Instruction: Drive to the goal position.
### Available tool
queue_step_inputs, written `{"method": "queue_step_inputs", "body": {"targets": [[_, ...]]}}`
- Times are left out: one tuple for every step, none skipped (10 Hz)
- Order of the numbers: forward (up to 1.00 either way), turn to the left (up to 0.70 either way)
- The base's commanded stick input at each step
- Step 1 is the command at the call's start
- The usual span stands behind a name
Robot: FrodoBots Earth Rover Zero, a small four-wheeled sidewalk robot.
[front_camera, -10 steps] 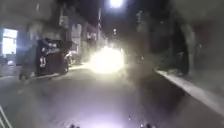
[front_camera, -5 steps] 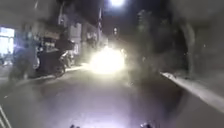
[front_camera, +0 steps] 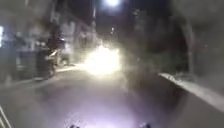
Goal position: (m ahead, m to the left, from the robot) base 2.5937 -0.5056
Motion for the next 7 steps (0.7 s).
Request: {"method": "queue_step_inputs", "body": {"targets": [[0.70, 0.00], [0.70, 0.00], [0.70, 0.00], [0.70, 0.00], [0.70, 0.00], [0.70, 0.00], [0.70, 0.00]]}}
